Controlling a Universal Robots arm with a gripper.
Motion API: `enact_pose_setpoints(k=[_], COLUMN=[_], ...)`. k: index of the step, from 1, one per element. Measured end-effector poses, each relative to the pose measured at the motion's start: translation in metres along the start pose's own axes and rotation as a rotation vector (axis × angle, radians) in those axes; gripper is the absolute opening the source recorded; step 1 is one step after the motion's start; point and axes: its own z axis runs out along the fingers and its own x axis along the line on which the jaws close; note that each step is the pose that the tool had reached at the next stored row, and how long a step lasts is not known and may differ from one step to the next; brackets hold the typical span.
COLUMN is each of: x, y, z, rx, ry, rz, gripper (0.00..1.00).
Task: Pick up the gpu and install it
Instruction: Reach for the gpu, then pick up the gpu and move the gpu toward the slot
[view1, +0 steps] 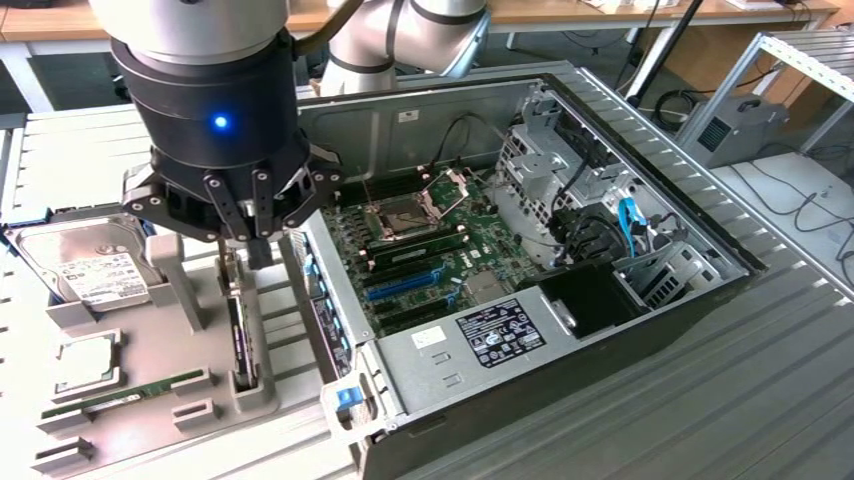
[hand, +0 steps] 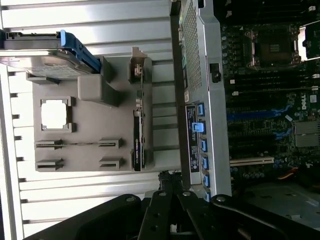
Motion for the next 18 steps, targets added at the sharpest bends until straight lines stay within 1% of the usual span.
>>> enact_pose_setpoints(k=[5,18], x=[0.0044,0.0047], y=[-0.0003,-0.0003], z=[-0.0001,-0.0001], rx=[-0.0001,0.0000], ry=[0.0000,0.0000], rz=[0.000,0.000], gripper=[0.11,0.11])
